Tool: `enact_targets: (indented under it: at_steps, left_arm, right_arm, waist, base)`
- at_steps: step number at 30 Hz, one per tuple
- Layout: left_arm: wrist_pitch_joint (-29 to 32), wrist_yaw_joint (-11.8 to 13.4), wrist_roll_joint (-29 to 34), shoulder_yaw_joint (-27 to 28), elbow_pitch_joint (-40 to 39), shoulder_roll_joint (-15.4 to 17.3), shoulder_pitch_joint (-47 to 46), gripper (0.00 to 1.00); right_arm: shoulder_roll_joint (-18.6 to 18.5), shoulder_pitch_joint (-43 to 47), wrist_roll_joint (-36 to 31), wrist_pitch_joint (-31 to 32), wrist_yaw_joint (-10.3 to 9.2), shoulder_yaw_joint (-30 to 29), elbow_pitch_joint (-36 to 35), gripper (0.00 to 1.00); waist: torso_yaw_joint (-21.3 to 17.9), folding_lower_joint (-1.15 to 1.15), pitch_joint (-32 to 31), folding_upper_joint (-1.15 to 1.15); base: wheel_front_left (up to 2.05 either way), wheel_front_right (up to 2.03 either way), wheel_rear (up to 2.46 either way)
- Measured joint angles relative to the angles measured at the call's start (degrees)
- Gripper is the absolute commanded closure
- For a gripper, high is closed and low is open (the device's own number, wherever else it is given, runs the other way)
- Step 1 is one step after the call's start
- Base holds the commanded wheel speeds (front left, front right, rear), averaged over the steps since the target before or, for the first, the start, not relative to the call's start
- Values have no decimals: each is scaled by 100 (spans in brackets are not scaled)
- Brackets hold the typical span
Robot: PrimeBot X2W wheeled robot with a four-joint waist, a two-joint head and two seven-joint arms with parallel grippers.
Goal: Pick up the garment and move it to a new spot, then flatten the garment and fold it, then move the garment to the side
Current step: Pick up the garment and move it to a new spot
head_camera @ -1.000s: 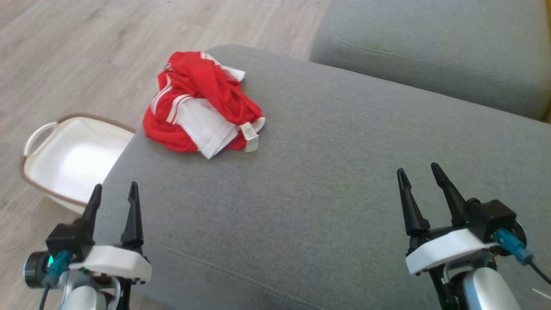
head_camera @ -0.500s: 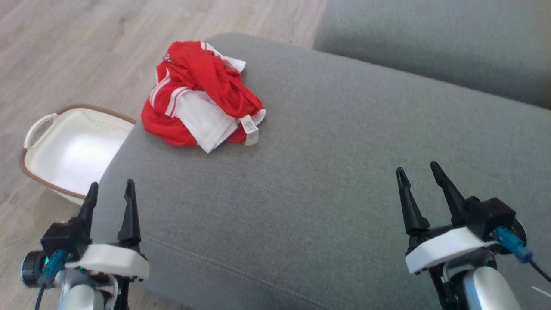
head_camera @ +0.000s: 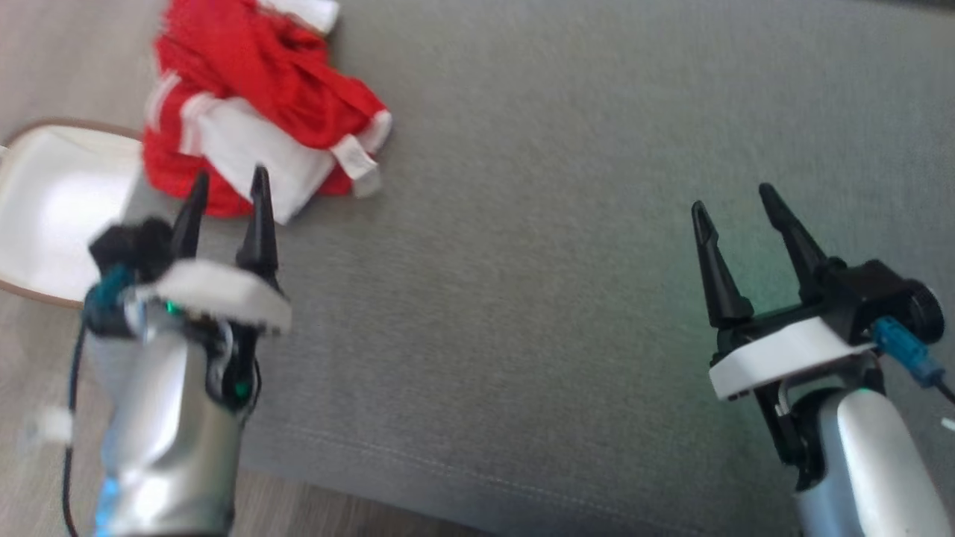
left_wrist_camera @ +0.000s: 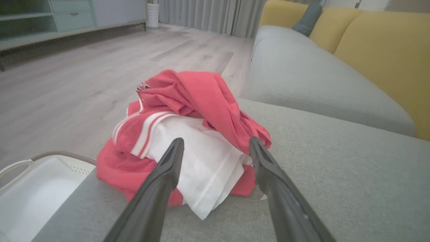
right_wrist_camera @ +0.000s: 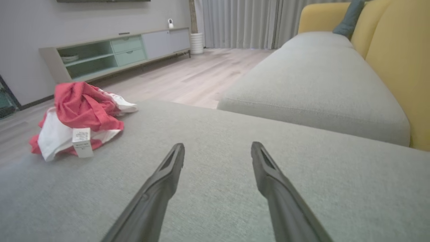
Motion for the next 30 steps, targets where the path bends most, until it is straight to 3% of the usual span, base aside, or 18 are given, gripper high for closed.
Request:
enact_targets:
  at_steps: [12, 13, 14, 15, 19, 23, 30]
  left_arm:
    - [791, -135, -527, 12, 2509, 343, -2113, 0]
    - [917, -135, -576, 13, 2709, 369, -2224, 26]
    - [985, -135, -602, 18, 2850, 380, -2310, 85]
    - [1031, -135, -604, 21, 2967, 391, -2386, 100]
    - [943, -131, -581, -7, 3234, 489, -2583, 100]
    - [390, -58, -427, -65, 3283, 616, -2611, 100]
    - [-10, 309, -48, -202, 2086, 851, -2210, 100]
  right_arm:
    - [-59, -480, 1, -19, 0, 112, -26, 0]
    - [-59, -495, 1, -23, 0, 112, 3, 0]
    - [-59, -507, 1, -29, 0, 112, 35, 0]
    - [-58, -527, 1, -31, 0, 112, 62, 0]
    - [-54, -544, 1, -80, 0, 109, 101, 0]
    - [-52, -542, 1, -130, 0, 77, 194, 0]
    - [-30, -354, 2, -185, 0, -76, 243, 0]
  waist:
    - [-576, 0, 1003, 0]
    - [-610, 0, 1036, 0]
    - [-635, 0, 1061, 0]
    - [-655, 0, 1078, 0]
    - [-675, -1, 1059, 0]
    - [-660, -1, 949, 0]
    - [-584, -1, 455, 0]
  base:
    - [0, 0, 0]
    - [0, 0, 0]
    - [0, 0, 0]
    - [0, 0, 0]
    - [0, 0, 0]
    - [0, 0, 0]
    - [0, 0, 0]
